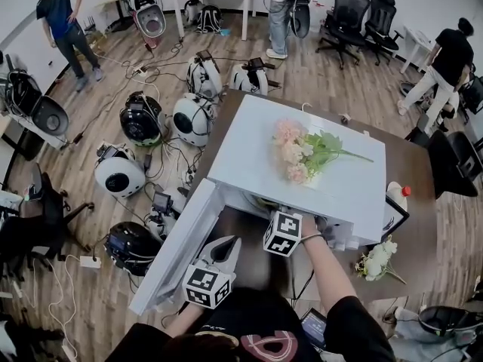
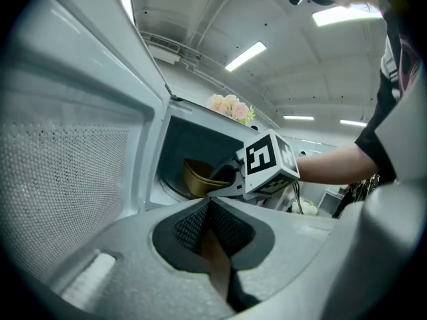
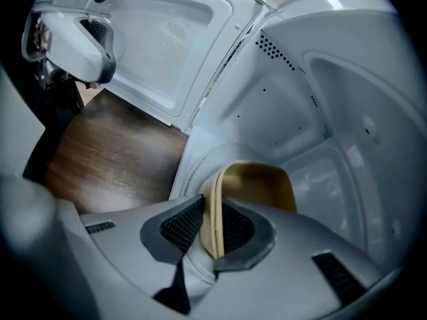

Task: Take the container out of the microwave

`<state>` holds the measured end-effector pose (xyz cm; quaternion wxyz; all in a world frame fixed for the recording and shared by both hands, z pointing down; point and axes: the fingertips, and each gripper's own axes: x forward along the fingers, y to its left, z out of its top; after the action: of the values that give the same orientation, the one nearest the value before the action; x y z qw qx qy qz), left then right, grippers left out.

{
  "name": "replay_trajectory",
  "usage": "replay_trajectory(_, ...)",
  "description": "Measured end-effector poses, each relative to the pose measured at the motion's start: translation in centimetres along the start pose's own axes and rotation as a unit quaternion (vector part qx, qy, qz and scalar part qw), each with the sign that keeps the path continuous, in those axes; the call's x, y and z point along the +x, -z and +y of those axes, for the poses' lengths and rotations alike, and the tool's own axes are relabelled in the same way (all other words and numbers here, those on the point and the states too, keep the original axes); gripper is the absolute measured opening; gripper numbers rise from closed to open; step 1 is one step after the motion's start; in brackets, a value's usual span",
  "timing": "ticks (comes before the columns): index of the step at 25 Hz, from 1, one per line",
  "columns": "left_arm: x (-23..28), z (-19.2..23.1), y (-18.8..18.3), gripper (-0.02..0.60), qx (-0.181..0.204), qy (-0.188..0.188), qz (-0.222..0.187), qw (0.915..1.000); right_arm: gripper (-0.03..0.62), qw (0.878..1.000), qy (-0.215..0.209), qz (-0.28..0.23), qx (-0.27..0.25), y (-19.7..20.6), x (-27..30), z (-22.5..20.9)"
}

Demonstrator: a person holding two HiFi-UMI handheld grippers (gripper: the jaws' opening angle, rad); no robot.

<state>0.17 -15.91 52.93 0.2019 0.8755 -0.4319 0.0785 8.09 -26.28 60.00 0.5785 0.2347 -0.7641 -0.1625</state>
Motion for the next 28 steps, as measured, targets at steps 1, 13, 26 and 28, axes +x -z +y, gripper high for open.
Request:
replay_trajectory(1,0.0,0.0,0.0,0.009,0.0,0.0,-0.001,1.0,0.069,1.0,-0.002,0.0,-0.001,0.0,0.0,0.0)
replay_trajectory(13,-0.4,-0.5,0.0,0.009,0.0,0.008,-0.005,1.0,0.054,1.0,-0.019,0.002,-0.016,-0.1,-0.7,0.8)
replay_trajectory(26,-0.7,-0.7,-0.1,0.009,0.001,0.017,-0.01,0.9998,0.031,1.0,-0.026,0.007,-0.015,-0.5,-2.2,1.7)
replay_trajectory(28,-0.7,-0.8,-0.1,0.009,0.001,0.019,-0.01,0.9998,0.031,0.999,-0.029,0.006,-0.015,-0.7,-2.5,1.8)
